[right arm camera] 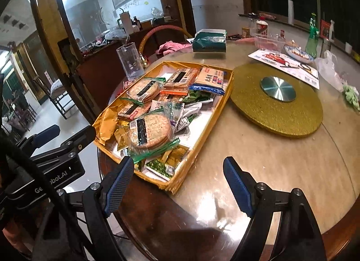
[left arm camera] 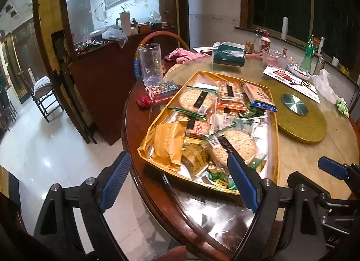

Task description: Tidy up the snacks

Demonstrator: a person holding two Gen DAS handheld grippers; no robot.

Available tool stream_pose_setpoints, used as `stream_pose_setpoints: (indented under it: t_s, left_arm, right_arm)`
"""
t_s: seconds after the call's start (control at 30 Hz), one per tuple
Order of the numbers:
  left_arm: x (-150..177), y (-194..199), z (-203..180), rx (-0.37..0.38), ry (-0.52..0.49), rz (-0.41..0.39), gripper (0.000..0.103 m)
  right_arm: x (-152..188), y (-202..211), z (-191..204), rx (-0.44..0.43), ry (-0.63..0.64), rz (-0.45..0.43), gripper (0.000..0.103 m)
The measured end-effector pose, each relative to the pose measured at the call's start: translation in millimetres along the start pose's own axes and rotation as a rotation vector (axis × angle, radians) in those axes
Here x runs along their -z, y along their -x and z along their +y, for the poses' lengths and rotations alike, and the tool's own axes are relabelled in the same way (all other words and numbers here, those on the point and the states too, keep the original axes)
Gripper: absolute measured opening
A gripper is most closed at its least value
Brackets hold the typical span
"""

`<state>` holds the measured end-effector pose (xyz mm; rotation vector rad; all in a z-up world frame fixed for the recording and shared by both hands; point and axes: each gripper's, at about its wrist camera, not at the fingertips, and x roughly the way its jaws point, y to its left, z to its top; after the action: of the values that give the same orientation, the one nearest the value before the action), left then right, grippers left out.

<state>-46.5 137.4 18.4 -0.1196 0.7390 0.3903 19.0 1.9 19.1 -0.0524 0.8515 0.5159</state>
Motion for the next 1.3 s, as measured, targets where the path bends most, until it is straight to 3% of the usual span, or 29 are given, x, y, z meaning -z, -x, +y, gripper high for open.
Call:
stream_pose_setpoints:
  t_s: [0.57, 1.3]
  left_arm:
    - [-3, -25, 17, -0.018, 0.008, 0.026, 0.088]
    - [-1, -27, 15, -0.024, -0.012, 0.028, 0.088]
  right_arm:
    - [-12, -34, 16, 0.04, 0.021, 0.048, 0.082]
    - [-12, -37, 18, 0.03, 0.004, 0.049, 0.082]
